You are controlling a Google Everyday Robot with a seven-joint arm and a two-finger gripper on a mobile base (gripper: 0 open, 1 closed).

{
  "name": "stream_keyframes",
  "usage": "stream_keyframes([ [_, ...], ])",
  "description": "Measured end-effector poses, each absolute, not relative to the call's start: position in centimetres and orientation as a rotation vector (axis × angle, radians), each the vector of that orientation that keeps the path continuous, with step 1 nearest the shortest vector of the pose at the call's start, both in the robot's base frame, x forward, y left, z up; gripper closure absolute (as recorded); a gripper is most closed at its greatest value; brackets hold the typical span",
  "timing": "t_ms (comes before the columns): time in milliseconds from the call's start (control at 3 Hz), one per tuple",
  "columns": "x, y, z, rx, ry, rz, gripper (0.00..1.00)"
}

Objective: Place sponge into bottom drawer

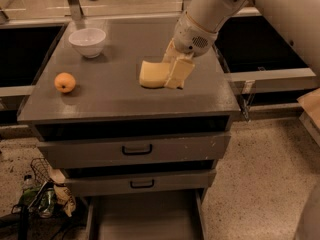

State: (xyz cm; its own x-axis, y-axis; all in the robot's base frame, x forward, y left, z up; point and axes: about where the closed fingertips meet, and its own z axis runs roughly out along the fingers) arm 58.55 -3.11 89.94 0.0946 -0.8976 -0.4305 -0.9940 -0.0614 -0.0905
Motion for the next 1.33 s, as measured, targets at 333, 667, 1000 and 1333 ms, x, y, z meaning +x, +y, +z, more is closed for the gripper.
stream_keyframes([
  [333, 55.9, -3.3, 91.7, -2.028, 1.805, 0.353, 1.00],
  [667, 52.5, -3.9, 92.6, -2.026, 1.766, 0.322, 1.00],
  [1000, 49.2, -4.3, 92.1, -2.057, 1.709, 0.276, 1.00],
  [1333, 47.3, -4.4, 89.6, -2.107, 1.672, 0.220, 1.00],
])
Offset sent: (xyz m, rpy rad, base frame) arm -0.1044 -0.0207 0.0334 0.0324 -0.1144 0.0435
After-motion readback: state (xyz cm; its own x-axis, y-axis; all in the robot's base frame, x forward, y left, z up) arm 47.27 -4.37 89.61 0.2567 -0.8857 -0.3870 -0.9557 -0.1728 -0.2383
